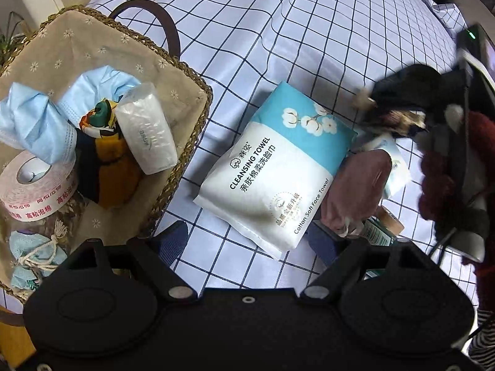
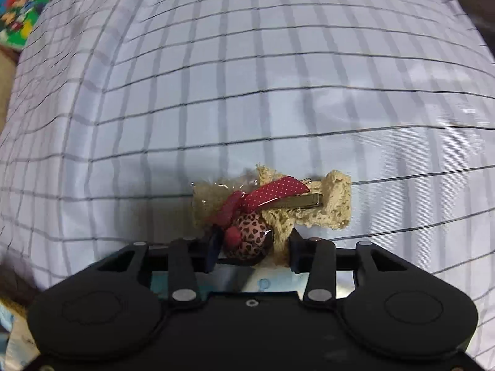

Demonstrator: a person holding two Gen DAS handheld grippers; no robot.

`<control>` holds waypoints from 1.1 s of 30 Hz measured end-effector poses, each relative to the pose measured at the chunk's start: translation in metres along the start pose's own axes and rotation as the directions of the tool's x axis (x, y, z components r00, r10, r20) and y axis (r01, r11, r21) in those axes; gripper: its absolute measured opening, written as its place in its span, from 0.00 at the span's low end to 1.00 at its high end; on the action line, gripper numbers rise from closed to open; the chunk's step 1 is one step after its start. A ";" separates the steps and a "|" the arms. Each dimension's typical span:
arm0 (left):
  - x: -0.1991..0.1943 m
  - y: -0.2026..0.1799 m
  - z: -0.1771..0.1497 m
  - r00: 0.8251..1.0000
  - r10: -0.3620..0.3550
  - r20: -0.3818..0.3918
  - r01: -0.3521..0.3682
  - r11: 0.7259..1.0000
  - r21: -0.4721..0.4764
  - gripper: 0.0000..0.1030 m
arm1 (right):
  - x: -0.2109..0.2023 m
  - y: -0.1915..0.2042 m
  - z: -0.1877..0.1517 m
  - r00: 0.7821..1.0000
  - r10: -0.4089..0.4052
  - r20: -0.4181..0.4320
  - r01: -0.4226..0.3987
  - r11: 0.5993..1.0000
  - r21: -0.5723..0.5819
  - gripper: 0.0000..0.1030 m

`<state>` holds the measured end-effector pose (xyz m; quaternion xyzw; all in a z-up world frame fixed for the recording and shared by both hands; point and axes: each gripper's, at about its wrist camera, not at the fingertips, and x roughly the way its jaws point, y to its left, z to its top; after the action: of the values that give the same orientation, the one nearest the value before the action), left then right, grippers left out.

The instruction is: Organize soft objects

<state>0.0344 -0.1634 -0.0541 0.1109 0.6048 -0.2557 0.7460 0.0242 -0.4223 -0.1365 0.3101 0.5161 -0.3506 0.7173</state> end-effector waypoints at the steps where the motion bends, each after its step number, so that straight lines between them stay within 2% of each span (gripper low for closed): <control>1: 0.000 0.001 0.000 1.000 -0.003 0.000 0.003 1.000 -0.001 0.78 | -0.002 -0.006 0.001 1.000 -0.017 0.007 0.017 1.000 0.005 0.40; 6: -0.004 0.002 0.001 1.000 -0.005 0.006 0.005 1.000 -0.005 0.78 | -0.007 -0.053 -0.002 0.997 -0.078 0.009 0.077 0.995 0.055 0.40; 11: -0.005 0.000 -0.001 1.000 -0.002 0.006 0.002 1.000 0.006 0.78 | -0.021 -0.099 -0.023 0.988 -0.156 0.016 0.155 0.985 0.081 0.40; 15: -0.004 -0.004 -0.004 1.000 -0.001 0.006 0.000 0.999 0.035 0.78 | -0.035 -0.138 -0.043 0.982 -0.190 0.006 0.187 0.972 0.144 0.40; 20: -0.003 -0.008 -0.007 1.000 -0.001 0.008 0.001 0.998 0.070 0.78 | -0.046 -0.173 -0.065 0.987 -0.144 -0.069 0.155 0.968 0.198 0.40; 26: 0.000 -0.015 -0.010 1.000 0.000 0.006 0.000 0.995 0.101 0.78 | -0.053 -0.192 -0.103 0.987 -0.077 -0.144 0.104 0.977 0.188 0.40; 33: 0.002 -0.021 -0.014 1.000 0.002 0.007 -0.003 0.991 0.133 0.78 | -0.070 -0.181 -0.164 0.976 -0.074 -0.204 0.099 0.989 0.113 0.41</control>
<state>0.0117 -0.1747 -0.0565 0.1605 0.5837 -0.2948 0.7393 -0.2262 -0.3791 -0.1292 0.3642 0.5758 -0.3800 0.6257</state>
